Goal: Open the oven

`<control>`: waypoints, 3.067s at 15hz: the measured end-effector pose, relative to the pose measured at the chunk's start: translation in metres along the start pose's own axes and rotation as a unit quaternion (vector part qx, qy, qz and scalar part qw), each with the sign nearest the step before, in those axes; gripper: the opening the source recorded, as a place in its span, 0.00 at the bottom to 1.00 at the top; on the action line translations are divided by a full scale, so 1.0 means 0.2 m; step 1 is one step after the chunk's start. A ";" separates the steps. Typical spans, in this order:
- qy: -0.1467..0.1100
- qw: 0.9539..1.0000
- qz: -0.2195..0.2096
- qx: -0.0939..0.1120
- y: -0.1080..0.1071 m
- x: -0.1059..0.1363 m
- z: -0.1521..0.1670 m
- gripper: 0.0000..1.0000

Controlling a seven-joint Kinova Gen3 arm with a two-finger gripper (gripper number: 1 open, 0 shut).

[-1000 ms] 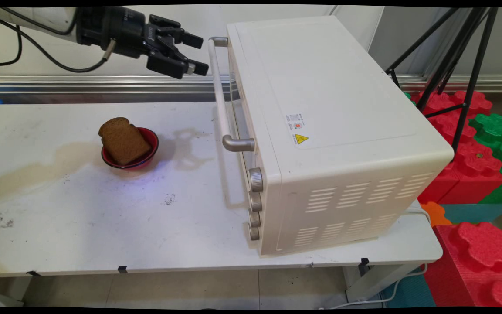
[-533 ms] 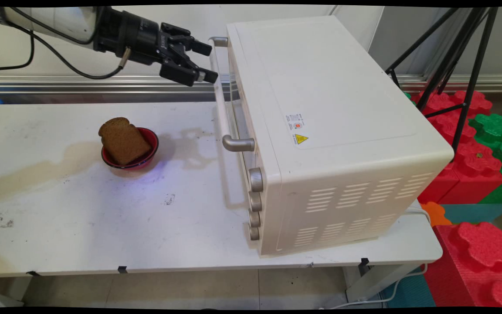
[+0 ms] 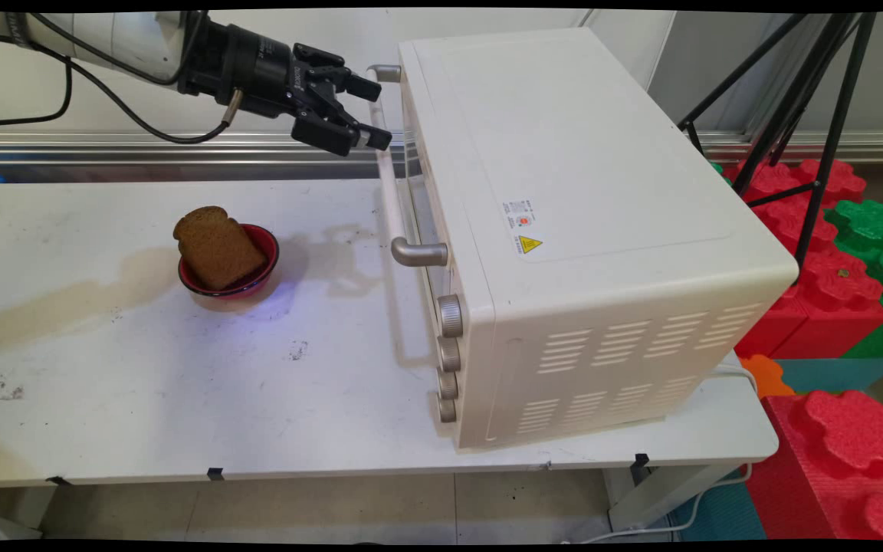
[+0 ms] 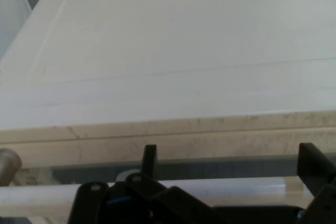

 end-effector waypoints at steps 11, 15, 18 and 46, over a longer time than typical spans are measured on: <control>-0.001 1.000 0.008 -0.001 0.00 0.00 0.07 0.00; -0.003 1.000 0.008 -0.001 0.00 -0.01 0.12 0.00; -0.007 1.000 0.009 -0.002 0.00 -0.01 0.14 0.00; -0.124 0.991 0.046 -0.018 0.06 -0.46 -0.10 0.00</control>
